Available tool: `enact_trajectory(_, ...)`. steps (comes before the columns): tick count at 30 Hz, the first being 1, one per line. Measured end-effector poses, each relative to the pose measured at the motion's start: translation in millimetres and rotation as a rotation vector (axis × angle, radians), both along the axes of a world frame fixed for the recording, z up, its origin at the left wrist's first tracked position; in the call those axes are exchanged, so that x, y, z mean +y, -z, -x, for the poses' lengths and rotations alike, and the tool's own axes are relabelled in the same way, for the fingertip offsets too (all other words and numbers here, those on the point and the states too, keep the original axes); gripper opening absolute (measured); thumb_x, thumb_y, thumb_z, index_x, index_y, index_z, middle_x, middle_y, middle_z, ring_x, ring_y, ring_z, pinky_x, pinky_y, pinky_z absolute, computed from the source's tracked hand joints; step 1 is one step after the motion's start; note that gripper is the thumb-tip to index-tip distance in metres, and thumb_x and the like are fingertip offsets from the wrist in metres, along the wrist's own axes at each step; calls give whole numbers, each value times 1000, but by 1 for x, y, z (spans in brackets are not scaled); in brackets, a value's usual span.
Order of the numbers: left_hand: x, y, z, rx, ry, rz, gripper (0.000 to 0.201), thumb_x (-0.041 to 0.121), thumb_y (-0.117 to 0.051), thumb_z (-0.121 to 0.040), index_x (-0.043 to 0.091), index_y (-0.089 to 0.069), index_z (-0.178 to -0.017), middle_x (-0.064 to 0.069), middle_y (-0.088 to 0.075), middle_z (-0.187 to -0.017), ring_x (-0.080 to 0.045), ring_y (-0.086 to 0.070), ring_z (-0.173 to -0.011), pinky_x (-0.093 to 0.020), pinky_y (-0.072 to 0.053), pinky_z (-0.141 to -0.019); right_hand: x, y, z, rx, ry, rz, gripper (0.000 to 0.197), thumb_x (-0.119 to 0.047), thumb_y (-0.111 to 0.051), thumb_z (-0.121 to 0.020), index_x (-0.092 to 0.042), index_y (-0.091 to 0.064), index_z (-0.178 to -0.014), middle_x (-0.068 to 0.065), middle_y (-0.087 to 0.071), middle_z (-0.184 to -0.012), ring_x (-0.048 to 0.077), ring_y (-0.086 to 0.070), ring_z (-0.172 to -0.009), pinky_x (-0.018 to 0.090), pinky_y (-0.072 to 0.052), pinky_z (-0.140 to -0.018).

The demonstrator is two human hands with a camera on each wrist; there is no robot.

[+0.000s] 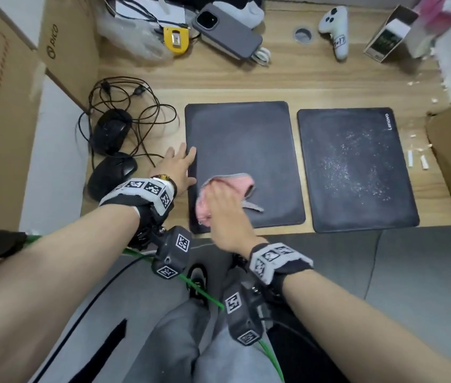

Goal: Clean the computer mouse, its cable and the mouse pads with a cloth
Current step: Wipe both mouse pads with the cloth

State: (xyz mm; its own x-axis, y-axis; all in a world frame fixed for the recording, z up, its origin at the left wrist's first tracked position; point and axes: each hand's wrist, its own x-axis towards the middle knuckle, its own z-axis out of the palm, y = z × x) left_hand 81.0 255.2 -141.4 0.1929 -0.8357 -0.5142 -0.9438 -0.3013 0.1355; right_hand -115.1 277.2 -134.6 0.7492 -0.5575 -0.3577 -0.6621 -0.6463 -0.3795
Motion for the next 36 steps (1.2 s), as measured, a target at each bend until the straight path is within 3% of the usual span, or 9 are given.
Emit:
enact_trajectory(2,0,-1,2,-8,9,10,80,31,-58,-92,15,-8,-152,-9,-7,-158,-34,-18,-137,-45,-32,-109,13,1,-1,-3,-10,-16,84,-9,-49,-82,-4,-3,-152,11,2,-161,27,5,-148,43,4,-120)
enact_trajectory(4,-1,-2,3,3,4,-5,80,29,-58,-92,14,-7,-152,-10,-6,-158,-35,-17,-137,-46,-30,-110,7,0,20,-29,12,-36,83,-8,-48,-86,-6,0,-153,9,5,-161,23,8,-149,41,3,-121)
enact_trajectory(8,-2,-5,4,18,-12,-29,82,27,-60,-90,14,-7,-151,-10,-6,-157,-35,-18,-137,-48,-33,-109,-13,-2,91,-43,300,-35,77,-6,-50,-87,-2,-8,-152,13,-6,-160,28,0,-148,44,-3,-120)
enact_trajectory(11,-5,-12,6,-9,12,8,89,27,-67,-85,12,-8,-150,-12,5,-159,-32,-17,-139,-48,-36,-106,-23,-1,115,3,341,-30,76,-6,-52,-84,4,-13,-149,18,-13,-155,33,-6,-146,45,-7,-120)
enact_trajectory(14,-11,-22,6,-41,12,11,103,30,-73,-82,12,1,-152,-12,23,-157,-30,-3,-146,-45,-26,-114,-31,2,110,52,330,-51,77,-7,-53,-82,5,-14,-147,19,-16,-154,35,-8,-145,46,-7,-120)
enact_trajectory(17,-19,-25,4,2,-8,-56,107,32,-75,-79,9,1,-151,-14,11,-159,-29,-5,-146,-45,-26,-115,-44,0,101,63,350,-64,79,-6,-51,-86,4,-5,-150,19,-5,-158,33,3,-147,39,5,-120)
enact_trajectory(20,-22,-24,2,20,-7,-69,107,32,-77,-77,6,-3,-150,-14,-3,-156,-29,-13,-142,-46,-32,-111,-70,1,87,56,364,-53,79,-8,-50,-89,2,0,-150,19,2,-159,31,7,-148,38,7,-120)
enact_trajectory(29,-22,-10,-4,53,-24,-86,114,33,-76,-77,11,8,-151,-13,7,-159,-28,4,-146,-44,-25,-116,-175,7,28,33,346,-3,72,-12,-43,-96,1,0,-151,18,3,-160,32,6,-148,43,3,-120)
enact_trajectory(36,-20,-12,-3,54,-15,-77,110,32,-73,-81,9,8,-152,-15,10,-159,-29,4,-147,-42,-18,-118,-131,5,64,21,241,-27,75,-15,-49,-93,3,-3,-150,20,-4,-159,31,1,-148,39,6,-119)
